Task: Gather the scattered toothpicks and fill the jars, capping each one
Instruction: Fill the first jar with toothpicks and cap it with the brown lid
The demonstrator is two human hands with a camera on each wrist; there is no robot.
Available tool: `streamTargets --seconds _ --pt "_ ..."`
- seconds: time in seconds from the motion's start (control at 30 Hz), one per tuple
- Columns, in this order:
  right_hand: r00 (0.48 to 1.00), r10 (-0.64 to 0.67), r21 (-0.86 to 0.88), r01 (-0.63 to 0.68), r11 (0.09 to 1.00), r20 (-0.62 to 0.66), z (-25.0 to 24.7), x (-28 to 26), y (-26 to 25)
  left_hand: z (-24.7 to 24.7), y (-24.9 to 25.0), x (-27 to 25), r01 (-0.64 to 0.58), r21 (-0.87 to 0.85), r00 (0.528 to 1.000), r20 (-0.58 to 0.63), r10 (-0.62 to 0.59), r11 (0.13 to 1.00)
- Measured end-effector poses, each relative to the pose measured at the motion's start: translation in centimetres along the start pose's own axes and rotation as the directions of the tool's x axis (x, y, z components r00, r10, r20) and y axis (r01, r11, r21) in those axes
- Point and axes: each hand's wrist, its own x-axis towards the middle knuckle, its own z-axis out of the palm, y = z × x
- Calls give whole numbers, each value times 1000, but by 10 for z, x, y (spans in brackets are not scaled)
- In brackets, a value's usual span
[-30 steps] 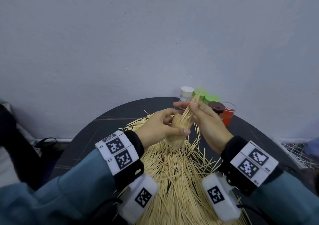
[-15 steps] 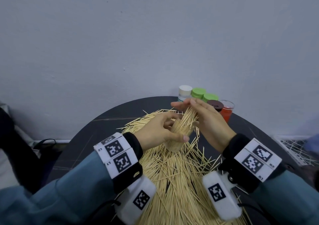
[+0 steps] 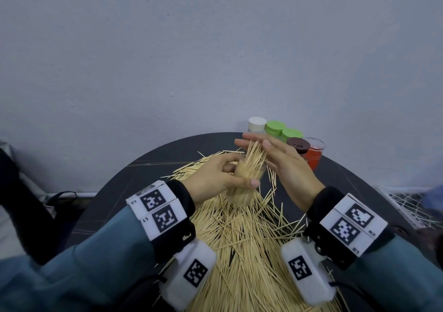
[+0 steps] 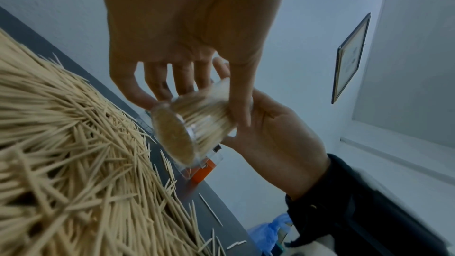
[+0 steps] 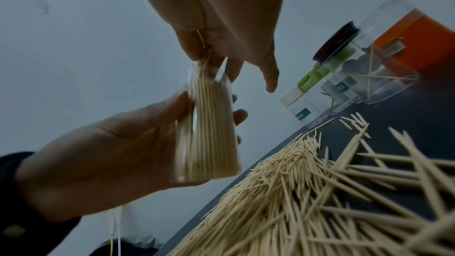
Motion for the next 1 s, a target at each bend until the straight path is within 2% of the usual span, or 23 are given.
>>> streamTargets --seconds 0.1,0.2,0.37,0.43,0.57,0.63,0.73,0.8,1.0 --pt "999 23 19 -24 1000 36 3 0 4 4 0 -1 -6 15 998 67 5 1000" --pt "1000 8 -8 -8 1000 20 2 2 2 1 0 0 -21 -44 1000 6 22 999" --pt "998 61 -197 -57 979 17 0 1 1 -5 3 0 -3 -85 1000 15 4 996" --pt "995 97 -218 -86 972 36 0 0 1 -3 4 -1 -2 -82 999 32 5 997" --pt "999 24 -183 -29 983 -31 -1 -1 -2 -1 6 -1 -5 -101 999 37 9 995" --pt "1000 2 -188 -4 982 -13 -2 -1 -4 -2 5 -1 -2 -99 999 33 5 995" --pt "996 38 -268 -13 963 87 -2 -2 -4 -3 4 -1 8 -95 1000 19 -6 995" --pt "992 72 -312 -36 949 105 -1 -2 -3 -3 3 -1 11 -95 1000 -3 -11 995" --pt "999 34 -309 -20 951 41 -2 -3 -5 -6 3 1 -12 -87 998 -65 6 996"
